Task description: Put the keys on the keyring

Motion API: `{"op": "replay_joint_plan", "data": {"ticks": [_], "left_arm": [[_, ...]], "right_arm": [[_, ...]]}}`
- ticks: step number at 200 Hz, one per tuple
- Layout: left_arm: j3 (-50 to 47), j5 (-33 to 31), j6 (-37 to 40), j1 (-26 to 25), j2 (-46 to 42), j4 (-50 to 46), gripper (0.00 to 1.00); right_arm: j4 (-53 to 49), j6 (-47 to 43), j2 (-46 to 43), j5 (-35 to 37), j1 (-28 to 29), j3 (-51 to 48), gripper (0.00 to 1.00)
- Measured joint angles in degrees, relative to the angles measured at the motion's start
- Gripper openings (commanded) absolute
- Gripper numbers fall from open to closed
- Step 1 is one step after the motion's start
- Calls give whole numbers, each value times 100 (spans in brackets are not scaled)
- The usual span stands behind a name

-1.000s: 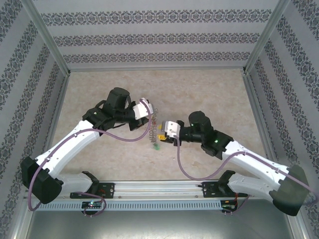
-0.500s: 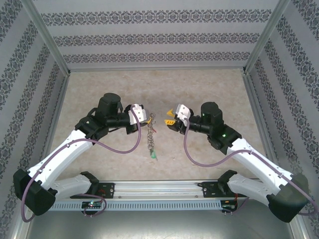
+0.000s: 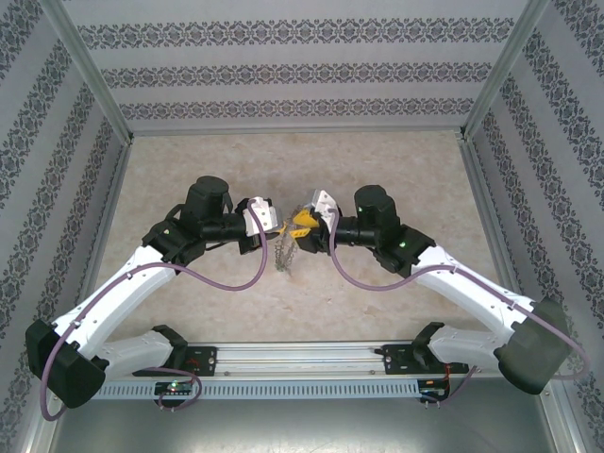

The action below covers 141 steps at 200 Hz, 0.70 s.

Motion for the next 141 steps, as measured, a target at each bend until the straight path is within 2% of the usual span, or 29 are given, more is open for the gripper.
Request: {"op": "replay_joint_plan", "data": {"ticks": [58,80,93,106,117,141], "left_arm": [[0,0,-7,0,0,13,0],[0,0,-17,0,0,50,0],[0,-2,-20,0,0,83,0],[0,-28,-22,0,0,101,0],[0,-55,-22,0,0,122,0],[0,-155,-33,0,2,127,0]], "right_arm": [[162,466,295,-216,-116,-44,39],[232,575,374,-321,-120,-68,34],[284,621,442,-400,-120,-68,24],[332,656,472,-446,-118,-74,24],[352,654,472,-448,-120,-87,16],[352,520,437,-466,-120,-127,11]]}}
